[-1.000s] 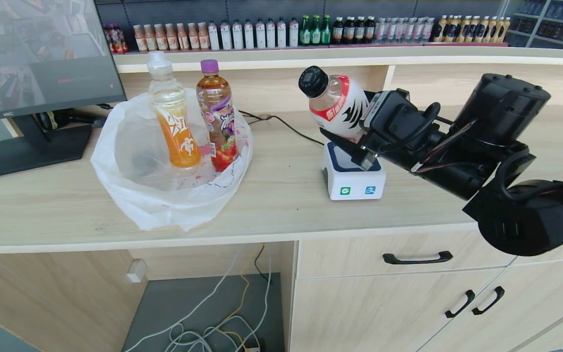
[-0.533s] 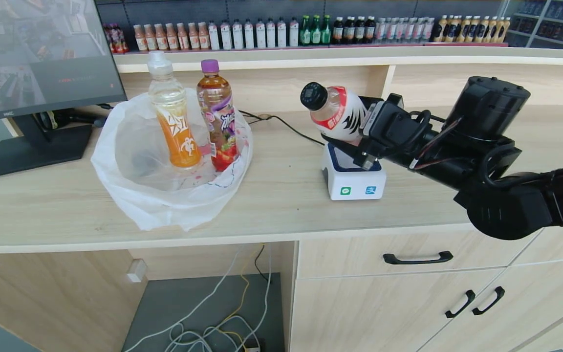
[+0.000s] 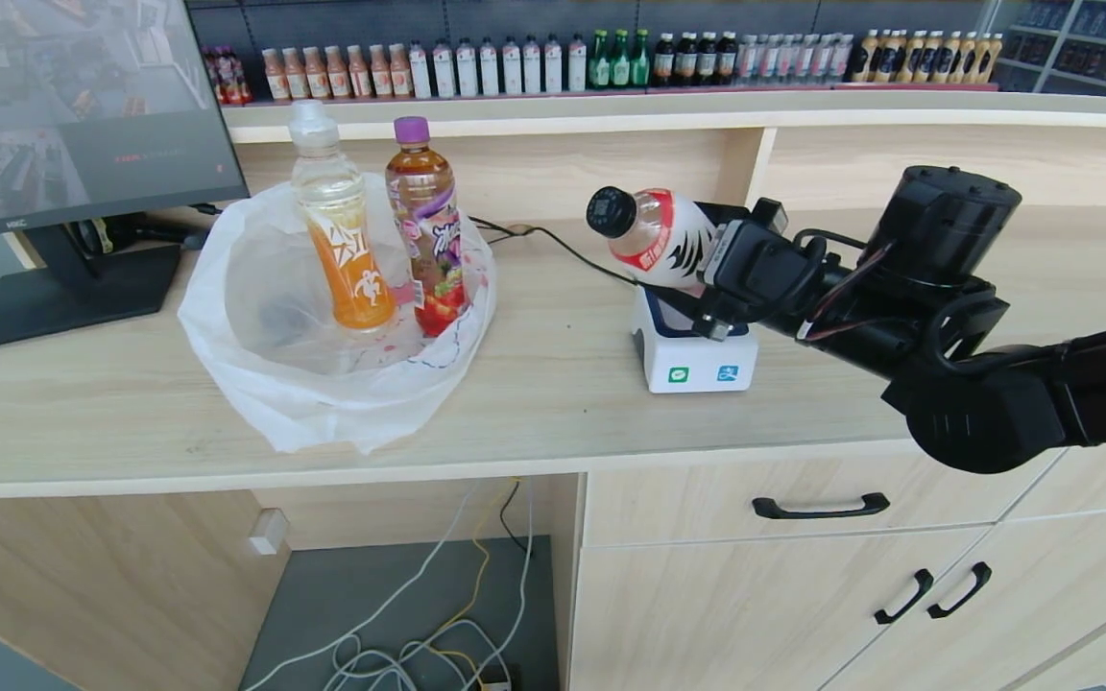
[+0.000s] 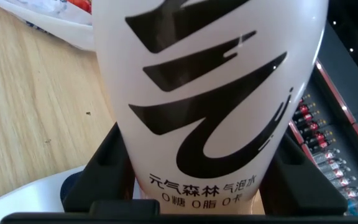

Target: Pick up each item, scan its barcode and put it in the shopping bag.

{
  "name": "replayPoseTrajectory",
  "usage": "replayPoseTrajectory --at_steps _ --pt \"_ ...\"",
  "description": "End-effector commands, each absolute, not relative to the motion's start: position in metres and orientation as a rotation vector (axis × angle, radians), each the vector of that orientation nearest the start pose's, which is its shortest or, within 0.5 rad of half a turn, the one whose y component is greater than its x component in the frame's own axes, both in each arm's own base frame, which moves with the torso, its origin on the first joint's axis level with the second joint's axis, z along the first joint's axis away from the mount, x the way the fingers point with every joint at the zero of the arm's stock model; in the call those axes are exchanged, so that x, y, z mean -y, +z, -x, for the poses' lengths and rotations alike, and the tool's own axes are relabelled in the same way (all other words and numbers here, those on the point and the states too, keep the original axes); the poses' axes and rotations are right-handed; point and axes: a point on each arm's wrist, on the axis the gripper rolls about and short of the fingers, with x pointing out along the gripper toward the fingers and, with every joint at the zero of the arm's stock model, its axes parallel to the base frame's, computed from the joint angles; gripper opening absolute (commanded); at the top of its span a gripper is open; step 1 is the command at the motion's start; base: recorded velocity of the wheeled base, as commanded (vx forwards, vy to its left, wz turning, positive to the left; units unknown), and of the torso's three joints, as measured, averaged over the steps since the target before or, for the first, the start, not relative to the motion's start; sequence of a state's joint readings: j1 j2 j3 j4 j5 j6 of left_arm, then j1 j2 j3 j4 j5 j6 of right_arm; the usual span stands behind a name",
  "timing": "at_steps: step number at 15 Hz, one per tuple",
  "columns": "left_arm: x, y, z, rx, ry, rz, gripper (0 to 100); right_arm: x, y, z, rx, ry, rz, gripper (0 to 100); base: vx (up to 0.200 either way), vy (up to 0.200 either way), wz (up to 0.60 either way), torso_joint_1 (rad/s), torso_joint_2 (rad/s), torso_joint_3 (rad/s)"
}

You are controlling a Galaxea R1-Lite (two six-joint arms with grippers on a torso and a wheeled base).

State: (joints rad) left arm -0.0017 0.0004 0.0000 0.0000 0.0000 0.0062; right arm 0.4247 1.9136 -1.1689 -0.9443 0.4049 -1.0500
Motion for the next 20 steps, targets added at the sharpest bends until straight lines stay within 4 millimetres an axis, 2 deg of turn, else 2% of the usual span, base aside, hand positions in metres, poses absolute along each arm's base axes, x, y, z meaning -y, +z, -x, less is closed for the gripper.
replayPoseTrajectory --at_steps 1,20 --pt "0.0000 0.0755 0.0228 0.000 0.000 -0.006 100 -0.1659 0.2351 -0.3452 0.608 0.647 0.983 0 0.000 0.000 0.00 0.000 0.00 0.000" --pt "0.0000 0.0755 0.0228 0.000 -0.002 -0.006 100 -0.1671 0.2363 -0.3422 0.612 0.652 0.981 0 0.000 0.000 0.00 0.000 0.00 0.000"
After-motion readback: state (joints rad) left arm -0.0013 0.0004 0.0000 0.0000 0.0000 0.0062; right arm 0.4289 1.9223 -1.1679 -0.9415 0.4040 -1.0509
